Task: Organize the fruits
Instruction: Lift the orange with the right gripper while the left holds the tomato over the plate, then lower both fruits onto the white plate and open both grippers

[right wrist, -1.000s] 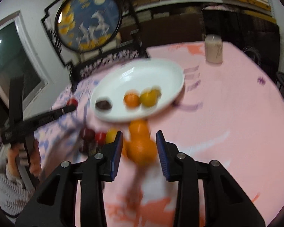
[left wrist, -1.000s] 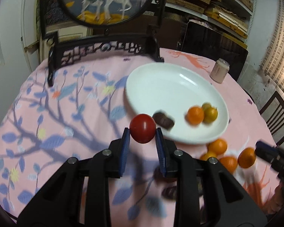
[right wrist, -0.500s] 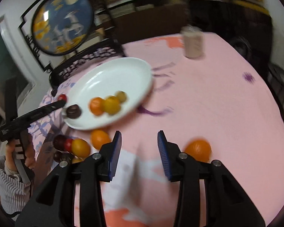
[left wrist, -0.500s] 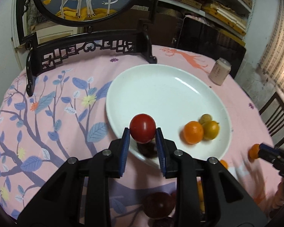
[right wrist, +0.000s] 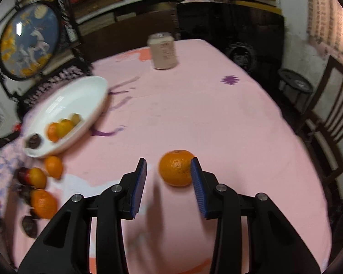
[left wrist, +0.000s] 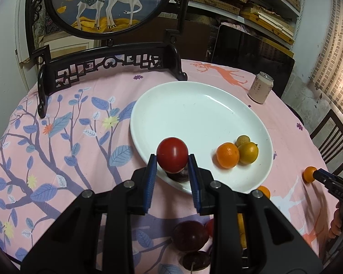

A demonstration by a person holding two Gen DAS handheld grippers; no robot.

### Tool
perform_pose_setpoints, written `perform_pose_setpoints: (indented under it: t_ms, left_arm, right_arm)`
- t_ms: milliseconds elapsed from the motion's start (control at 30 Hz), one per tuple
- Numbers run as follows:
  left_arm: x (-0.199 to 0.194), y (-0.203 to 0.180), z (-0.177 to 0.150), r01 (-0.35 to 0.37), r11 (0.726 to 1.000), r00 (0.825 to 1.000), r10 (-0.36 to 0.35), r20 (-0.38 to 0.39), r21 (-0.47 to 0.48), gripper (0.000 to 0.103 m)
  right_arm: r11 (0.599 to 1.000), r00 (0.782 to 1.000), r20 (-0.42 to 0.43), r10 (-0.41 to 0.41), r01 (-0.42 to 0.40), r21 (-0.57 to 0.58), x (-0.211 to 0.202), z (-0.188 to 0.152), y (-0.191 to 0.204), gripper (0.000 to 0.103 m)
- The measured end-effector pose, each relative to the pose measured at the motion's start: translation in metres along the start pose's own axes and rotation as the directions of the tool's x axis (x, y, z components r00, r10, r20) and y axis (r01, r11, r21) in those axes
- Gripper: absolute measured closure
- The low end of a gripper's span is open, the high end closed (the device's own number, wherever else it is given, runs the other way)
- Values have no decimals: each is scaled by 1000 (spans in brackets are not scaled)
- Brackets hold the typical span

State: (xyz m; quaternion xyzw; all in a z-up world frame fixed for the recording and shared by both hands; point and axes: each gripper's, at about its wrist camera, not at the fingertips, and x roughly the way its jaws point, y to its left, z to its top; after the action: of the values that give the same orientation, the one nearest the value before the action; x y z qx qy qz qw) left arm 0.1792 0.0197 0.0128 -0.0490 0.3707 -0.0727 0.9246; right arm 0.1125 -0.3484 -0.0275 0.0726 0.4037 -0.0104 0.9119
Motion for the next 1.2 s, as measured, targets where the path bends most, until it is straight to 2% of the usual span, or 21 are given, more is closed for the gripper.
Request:
perform_pose_setpoints:
  t_ms: [100, 267, 567, 667, 733, 833, 967, 1100, 1200]
  left_arm:
    - [1, 1, 0, 1, 1000, 1000, -1, -3, -4, 75]
    - [0, 1, 0, 1, 1000, 1000, -1, -3, 2, 75]
    - [3, 2, -2, -5, 1000, 1000, 5, -13, 3, 75]
    - [4, 1, 0, -3, 1000, 1000, 3, -15, 3, 75]
    - [6, 0, 6, -8, 1000, 1000, 8, -12, 2, 75]
    - [13, -3, 16, -22, 1000, 1000, 22, -14, -1, 75]
    - [27, -12, 26, -44, 999, 999, 45, -22, 22, 75]
    - [49, -18, 29, -37, 999, 998, 38, -52, 24, 75]
    - [57, -19, 28, -38, 999, 997, 41, -66, 37, 74]
  right_arm:
    - [997, 998, -6, -65, 65, -30, 6, -2, -1, 61]
    - [995, 996, -9, -93, 92, -33, 13, -3, -8, 62]
    - [998, 999, -10, -48, 48, 28, 15, 0, -17, 63]
    - [996, 999, 41, 32, -36, 84, 2, 5, -18, 63]
    - [988, 990, 85, 111, -119, 94, -10, 16, -4, 63]
    - [969, 969, 88, 230, -236, 66, -14, 43, 31, 63]
    - [946, 944, 70, 324, -324, -3, -3, 75, 93, 63]
    - [948, 949, 18, 316, -314, -53, 34, 88, 144, 63]
    - [953, 955, -11, 296, -296, -65, 58, 86, 159, 62]
